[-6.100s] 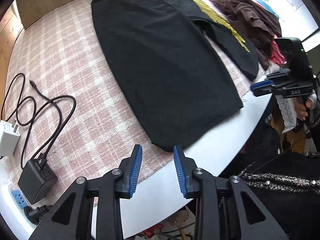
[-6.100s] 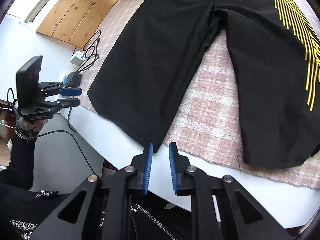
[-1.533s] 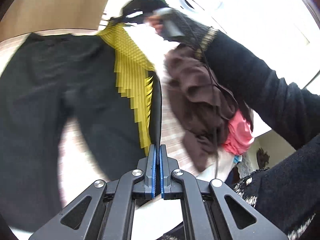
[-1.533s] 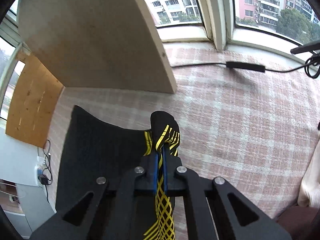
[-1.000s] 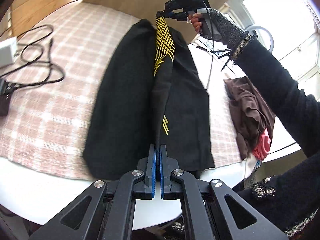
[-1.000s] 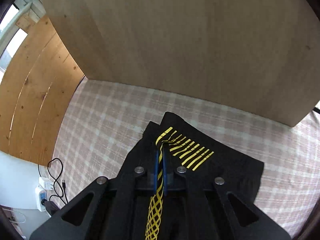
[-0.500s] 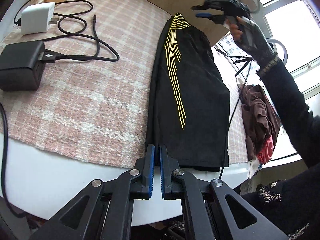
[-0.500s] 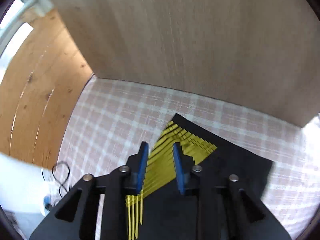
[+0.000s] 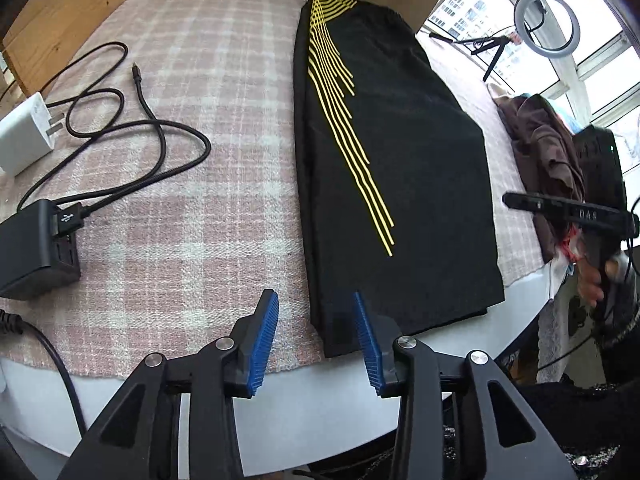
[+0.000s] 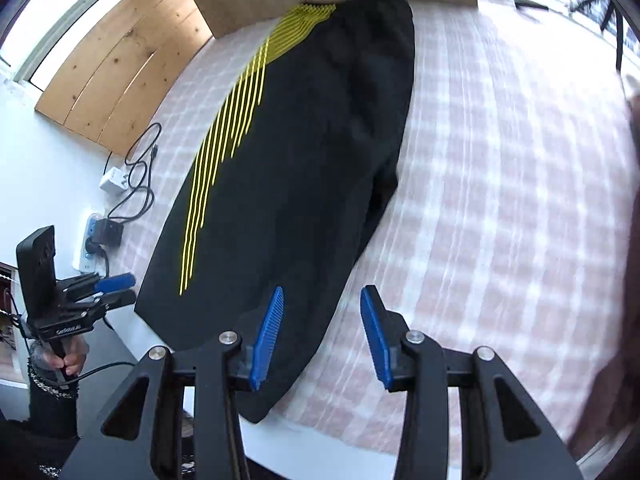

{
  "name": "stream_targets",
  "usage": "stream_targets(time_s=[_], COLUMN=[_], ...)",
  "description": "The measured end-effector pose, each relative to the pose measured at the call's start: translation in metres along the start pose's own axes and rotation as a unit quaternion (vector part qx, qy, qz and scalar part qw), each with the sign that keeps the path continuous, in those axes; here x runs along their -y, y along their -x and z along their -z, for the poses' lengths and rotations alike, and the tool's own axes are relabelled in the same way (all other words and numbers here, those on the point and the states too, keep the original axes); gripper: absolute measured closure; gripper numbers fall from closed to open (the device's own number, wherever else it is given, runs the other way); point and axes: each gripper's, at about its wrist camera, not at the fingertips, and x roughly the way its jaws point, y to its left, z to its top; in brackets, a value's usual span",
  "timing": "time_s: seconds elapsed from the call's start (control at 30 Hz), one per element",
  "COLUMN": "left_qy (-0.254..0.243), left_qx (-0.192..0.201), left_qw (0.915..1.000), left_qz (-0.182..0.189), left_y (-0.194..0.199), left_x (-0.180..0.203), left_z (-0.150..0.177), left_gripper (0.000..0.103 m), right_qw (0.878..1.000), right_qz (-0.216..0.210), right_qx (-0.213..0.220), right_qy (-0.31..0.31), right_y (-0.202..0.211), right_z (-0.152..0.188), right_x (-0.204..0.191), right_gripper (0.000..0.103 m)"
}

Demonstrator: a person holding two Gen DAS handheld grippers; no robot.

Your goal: Fold clothes

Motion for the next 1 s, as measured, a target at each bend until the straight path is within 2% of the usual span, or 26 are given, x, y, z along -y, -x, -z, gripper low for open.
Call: stream_targets(time_s=[0.1, 0.17, 0.2, 0.33, 0.4, 0.5, 0.7, 0.8, 0.87, 0.9, 0.93, 1.0], left_qy=[-0.018, -0.02, -0.019, -0.022, -0.016, -0.015, -0.025, -0.027, -0.024, -0.022, -0.021, -0.023], left_qx=[-0.001, -0.004, -0.005, 0.002, 0.005, 0.0, -0.008, -0.004, -0.002, -0.001, 0.0, 0.0], left_qw=[0.9998, 0.9998, 0.9998, 0.9997, 0.9999, 0.9999, 0.9997, 0.9996, 0.9997, 0.9997, 0.9997, 0.9996], left_qz=[0.001, -0.004, -0.003, -0.006, -0.002, 0.006, 0.004, 0.006, 0.006, 0.009, 0.012, 0.015], left_y=[-0.003, -0.003, -0.002, 0.009, 0.014, 0.017, 0.01, 0.013, 0.017, 0.019, 0.02, 0.019], left_x=[0.003, 0.003, 0.002, -0.001, -0.005, -0.006, 0.001, 0.005, 0.008, 0.01, 0.013, 0.017], left_z=[-0.002, -0.003, -0.004, 0.0, 0.002, 0.008, 0.018, 0.02, 0.02, 0.019, 0.017, 0.016], left_gripper=[0.069, 0.083, 0.096, 0.096, 0.096, 0.091, 0.094, 0.1, 0.097, 0.086, 0.069, 0.061], right_qw=[1.0, 0.999, 0.999, 0.999, 0.998, 0.997, 0.995, 0.994, 0.993, 0.993, 0.993, 0.993], right_qz=[-0.015, -0.03, -0.034, -0.037, -0.058, -0.059, -0.077, -0.096, -0.111, -0.108, -0.106, -0.111], right_qx=[-0.017, -0.014, -0.017, -0.023, -0.031, -0.041, -0.05, -0.036, -0.025, -0.023, -0.02, -0.022], right_qy=[-0.013, -0.011, -0.008, 0.005, -0.009, -0.024, -0.042, -0.047, -0.044, -0.04, -0.036, -0.037], right_y=[-0.017, -0.019, -0.024, -0.025, -0.024, -0.028, -0.025, -0.013, -0.007, -0.007, -0.006, -0.006], right_z=[0.027, 0.036, 0.039, 0.042, 0.041, 0.044, 0.045, 0.041, 0.037, 0.035, 0.034, 0.033], right_x=[-0.005, -0.013, -0.017, -0.03, -0.028, -0.025, -0.021, -0.022, -0.025, -0.028, -0.03, -0.032], right_gripper=[0.063, 0.063, 0.063, 0.073, 0.073, 0.073, 0.074, 0.091, 0.096, 0.096, 0.096, 0.096])
